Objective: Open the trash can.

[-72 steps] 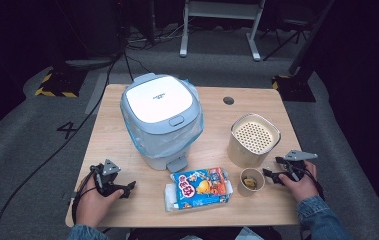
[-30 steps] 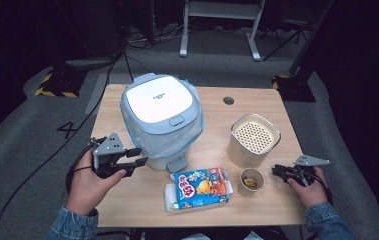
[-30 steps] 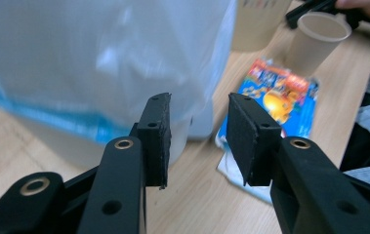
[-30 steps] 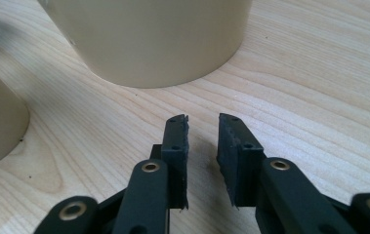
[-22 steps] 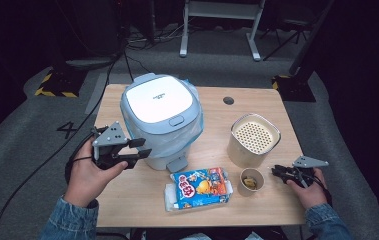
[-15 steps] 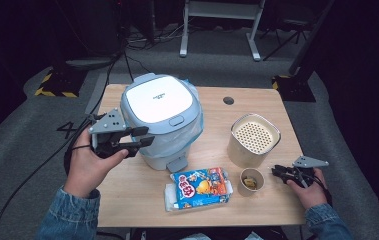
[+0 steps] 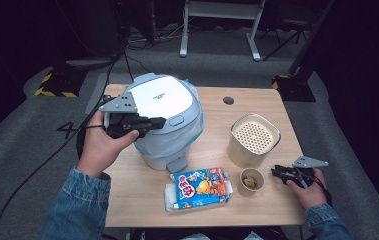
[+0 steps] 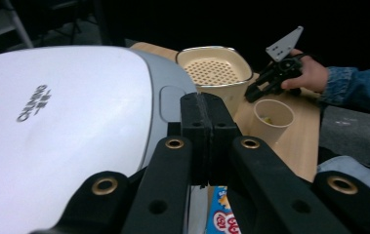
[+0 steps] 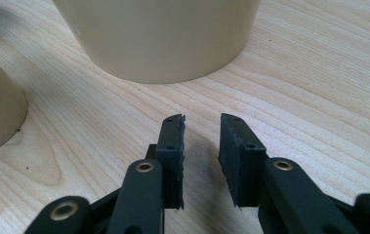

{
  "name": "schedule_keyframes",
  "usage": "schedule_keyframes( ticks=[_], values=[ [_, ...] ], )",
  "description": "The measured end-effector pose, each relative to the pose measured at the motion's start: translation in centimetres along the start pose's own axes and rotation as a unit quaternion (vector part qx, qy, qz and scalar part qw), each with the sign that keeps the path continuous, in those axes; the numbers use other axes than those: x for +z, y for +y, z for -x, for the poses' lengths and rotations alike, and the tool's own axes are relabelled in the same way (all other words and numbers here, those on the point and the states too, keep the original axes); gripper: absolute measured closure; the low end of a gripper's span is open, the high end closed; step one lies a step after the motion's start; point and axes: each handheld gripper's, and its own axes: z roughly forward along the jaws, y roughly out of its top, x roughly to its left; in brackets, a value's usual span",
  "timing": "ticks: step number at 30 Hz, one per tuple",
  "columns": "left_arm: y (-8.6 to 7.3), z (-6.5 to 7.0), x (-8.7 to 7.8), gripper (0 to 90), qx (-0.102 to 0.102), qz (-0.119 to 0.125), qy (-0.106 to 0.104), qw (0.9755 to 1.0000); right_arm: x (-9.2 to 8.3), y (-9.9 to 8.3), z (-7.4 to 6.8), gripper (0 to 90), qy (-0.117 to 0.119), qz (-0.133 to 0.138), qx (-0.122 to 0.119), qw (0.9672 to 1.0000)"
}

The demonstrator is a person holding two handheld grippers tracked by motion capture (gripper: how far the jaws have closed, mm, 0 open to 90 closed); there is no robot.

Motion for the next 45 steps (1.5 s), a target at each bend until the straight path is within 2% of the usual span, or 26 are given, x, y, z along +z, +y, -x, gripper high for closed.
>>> schedule_keyframes(
  ticks=[4, 12, 16, 18, 22, 24, 26, 29, 32, 36, 38, 41, 42, 44, 45],
  values=[
    [0.6, -0.4, 0.8, 89.8, 0.006, -0.014, -0.007, 0.9999, 0.0, 0.0, 0.0, 69.6, 0.001, 0.0, -0.001, 1.0],
    [0.9, -0.6, 2.1, 89.8, -0.009, -0.019, 0.008, 0.9997, 0.0, 0.0, 0.0, 68.6, 0.004, 0.0, -0.006, 1.0],
    [1.0, -0.7, 2.5, 89.7, -0.018, -0.021, 0.007, 0.9996, 0.0, 0.0, 0.0, 67.0, 0.003, 0.0, -0.005, 1.0],
    [1.0, -0.6, 2.8, 89.7, -0.02, -0.029, 0.014, 0.9993, 0.0, 0.0, 0.0, 66.9, 0.003, 0.0, -0.005, 1.0],
    [1.1, -0.4, 3.4, 89.7, -0.01, -0.049, 0.035, 0.9982, 0.0, 0.0, 0.0, 66.9, 0.003, 0.0, -0.005, 1.0],
    [1.1, -0.4, 3.6, 89.7, -0.018, -0.043, 0.033, 0.9984, 0.0, 0.0, 0.0, 66.8, 0.003, -0.001, -0.005, 1.0],
    [1.1, -0.3, 3.7, 89.9, -0.013, -0.042, 0.044, 0.998, 0.0, 0.0, -0.1, 66.1, 0.001, -0.001, -0.005, 1.0],
    [1.4, 0.3, 3.8, 90.0, -0.001, -0.062, 0.06, 0.9963, 0.0, 0.0, -0.1, 66.0, 0.001, -0.001, -0.005, 1.0],
    [1.6, 0.6, 4.1, 90.0, -0.007, -0.073, 0.052, 0.996, 0.0, 0.0, -0.1, 65.9, 0.0, -0.001, -0.005, 1.0],
    [1.8, 0.9, 4.1, 90.0, 0.009, -0.081, 0.08, 0.9935, 0.0, 0.0, -0.1, 65.6, -0.001, 0.0, -0.005, 1.0],
    [1.7, 0.8, 4.1, 90.0, 0.003, -0.076, 0.075, 0.9943, 0.0, 0.0, -0.1, 65.7, -0.001, 0.0, -0.006, 1.0],
    [1.4, 0.3, 3.9, 89.8, -0.021, -0.054, 0.058, 0.9966, 0.0, 0.0, -0.1, 65.1, -0.001, 0.0, -0.005, 1.0],
    [1.3, 0.3, 3.8, 85.3, -0.026, -0.047, 0.056, 0.997, 0.0, 0.0, -0.1, 64.7, -0.001, 0.0, -0.005, 1.0],
    [1.2, 0.3, 3.7, 69.8, -0.015, -0.039, 0.058, 0.9974, 0.0, 0.0, -0.1, 64.5, -0.002, -0.001, -0.004, 1.0],
    [1.0, 0.4, 3.7, 56.9, -0.011, -0.027, 0.054, 0.9981, 0.0, 0.0, -0.1, 64.2, -0.002, -0.001, -0.003, 1.0]
  ],
)
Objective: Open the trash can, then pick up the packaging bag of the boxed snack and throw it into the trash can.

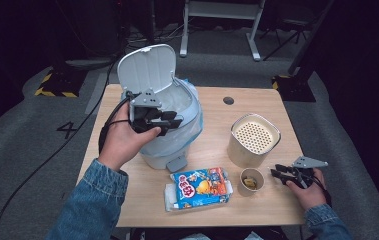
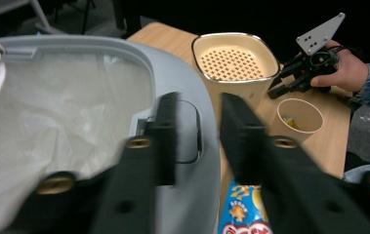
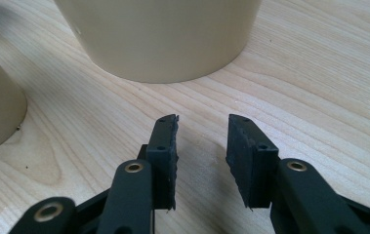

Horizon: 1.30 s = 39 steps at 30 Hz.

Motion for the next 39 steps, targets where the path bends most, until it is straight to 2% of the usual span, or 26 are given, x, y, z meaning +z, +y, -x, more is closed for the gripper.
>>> schedule_keyframes(
  ticks=[2, 4, 7, 10, 13, 16, 18, 19, 20, 24, 28, 31, 34, 39],
  values=[
    [-0.3, 0.2, -0.2, 55.6, -0.006, 0.021, -0.018, 0.9996, 0.0, 0.0, 0.0, 64.2, 0.0, 0.0, 0.0, 1.0],
    [-0.7, 0.6, -0.4, 48.9, -0.005, 0.037, -0.028, 0.9989, 0.0, 0.0, 0.0, 63.1, -0.001, 0.0, 0.001, 1.0],
    [-1.1, 1.7, -0.8, 44.4, 0.014, 0.029, -0.025, 0.9992, 0.0, 0.0, 0.0, 62.5, -0.002, 0.0, 0.002, 1.0],
    [-1.9, 2.9, -1.0, 41.9, 0.023, 0.028, -0.036, 0.9987, 0.0, 0.0, 0.0, 61.3, -0.004, 0.0, 0.004, 1.0],
    [-3.2, 4.0, -0.9, 41.2, 0.032, 0.016, -0.057, 0.9977, 0.0, 0.0, 0.1, 59.7, -0.002, 0.0, 0.006, 1.0],
    [-4.4, 4.9, -0.4, 40.4, 0.033, 0.012, -0.062, 0.9974, 0.1, 0.1, 0.0, 57.3, 0.0, -0.002, 0.004, 1.0],
    [-5.3, 5.3, 0.0, 39.3, 0.032, 0.008, -0.053, 0.9981, 0.2, 0.2, 0.0, 56.7, 0.0, -0.002, 0.003, 1.0],
    [-6.3, 5.7, 0.7, 39.0, 0.039, -0.005, -0.038, 0.9985, 0.2, 0.2, 0.0, 56.2, 0.0, -0.002, 0.003, 1.0],
    [-6.3, 5.7, 0.7, 39.1, 0.039, -0.005, -0.038, 0.9985, 0.2, 0.2, 0.0, 56.2, 0.0, -0.002, 0.003, 1.0],
    [-8.5, 5.7, 2.4, 39.5, 0.032, -0.014, -0.045, 0.9984, 0.3, 0.2, 0.0, 55.6, 0.0, -0.002, 0.001, 1.0],
    [-10.2, 5.7, 4.1, 39.6, 0.025, -0.025, -0.043, 0.9985, 0.2, 0.1, -0.2, 54.7, 0.001, -0.002, 0.0, 1.0],
    [-11.1, 5.6, 5.1, 39.6, 0.027, -0.034, -0.041, 0.9982, 0.2, 0.1, -0.2, 54.3, 0.003, -0.002, 0.001, 1.0],
    [-11.9, 5.8, 6.0, 39.4, 0.02, -0.043, -0.042, 0.998, 0.2, 0.2, -0.2, 54.1, 0.003, -0.002, 0.002, 1.0],
    [-13.0, 6.8, 7.8, 39.2, 0.023, -0.05, -0.047, 0.9974, 0.2, 0.2, -0.2, 53.9, 0.003, -0.002, 0.001, 1.0]
  ],
)
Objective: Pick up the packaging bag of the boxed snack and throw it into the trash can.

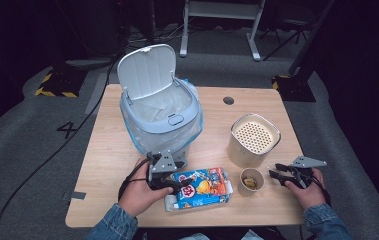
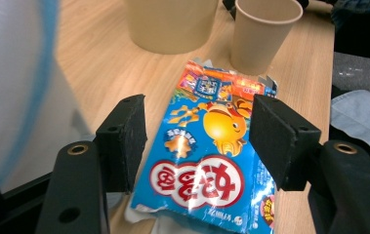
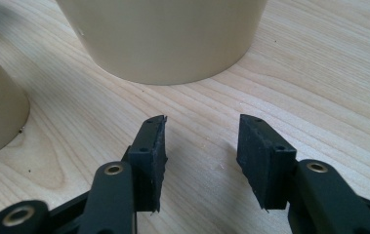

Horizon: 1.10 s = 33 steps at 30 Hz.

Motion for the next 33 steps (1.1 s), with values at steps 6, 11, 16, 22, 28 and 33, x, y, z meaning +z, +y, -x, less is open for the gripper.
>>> schedule_keyframes(
  ticks=[6, 11, 16, 22, 28, 33],
  values=[
    [-0.6, 1.2, 2.4, 39.1, 0.013, -0.011, -0.02, 0.9996, 0.0, 0.0, 0.0, 53.4, 0.001, 0.0, -0.001, 1.0],
    [-1.0, 2.2, 4.4, 40.1, 0.023, -0.027, -0.051, 0.9981, 0.0, 0.0, 0.0, 52.8, 0.001, 0.0, -0.002, 1.0],
    [-1.0, 3.6, 6.1, 40.0, 0.043, -0.042, -0.067, 0.996, 0.0, 0.0, -0.1, 52.3, 0.001, -0.001, -0.003, 1.0],
    [-1.0, 4.3, 7.4, 38.5, 0.066, -0.063, -0.056, 0.9942, 0.0, 0.0, -0.1, 52.0, 0.001, -0.001, -0.003, 1.0],
    [-1.4, 4.9, 8.2, 33.1, 0.093, -0.09, -0.032, 0.9911, 0.0, 0.0, -0.1, 51.2, 0.003, -0.001, -0.004, 1.0],
    [-1.9, 5.0, 9.0, 32.9, 0.116, -0.104, -0.012, 0.9877, 0.0, 0.0, -0.1, 51.2, 0.003, -0.001, -0.004, 1.0]
  ],
)
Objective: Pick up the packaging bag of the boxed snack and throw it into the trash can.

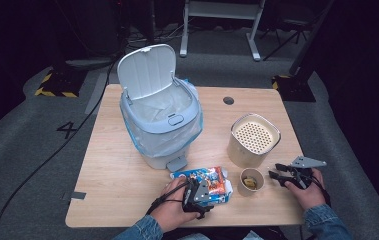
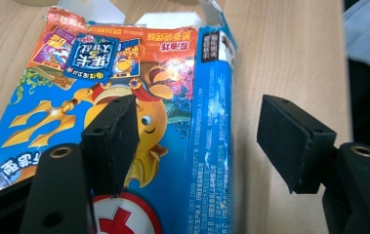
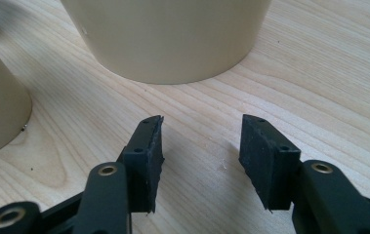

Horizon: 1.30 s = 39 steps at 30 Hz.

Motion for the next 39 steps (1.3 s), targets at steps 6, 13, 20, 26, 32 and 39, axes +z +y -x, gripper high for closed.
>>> schedule_keyframes(
  ticks=[6, 13, 20, 26, 32, 39],
  values=[
    [-0.4, -0.6, 0.3, 48.8, -0.021, 0.005, -0.02, 0.9996, 0.0, 0.0, 0.0, 51.2, 0.0, 0.0, 0.0, 1.0],
    [-0.3, -0.7, 0.2, 66.4, -0.026, 0.0, -0.056, 0.9981, 0.0, 0.0, 0.0, 51.2, 0.0, 0.0, 0.0, 1.0],
    [0.1, -0.5, 0.0, 86.3, -0.028, 0.0, -0.075, 0.9968, 0.0, 0.0, 0.0, 51.2, 0.0, 0.0, 0.0, 1.0],
    [0.7, -1.0, -1.4, 87.6, -0.044, 0.034, -0.076, 0.9955, 0.0, 0.0, 0.0, 51.2, 0.0, 0.0, 0.0, 1.0],
    [1.7, -2.1, -3.8, 87.7, -0.055, 0.08, -0.084, 0.9918, 0.0, 0.0, 0.0, 51.1, 0.0, 0.0, 0.0, 1.0],
    [2.5, -2.9, -6.0, 87.7, -0.066, 0.107, -0.08, 0.9888, 0.0, 0.0, 0.0, 51.1, 0.0, 0.0, 0.0, 1.0]
  ],
)
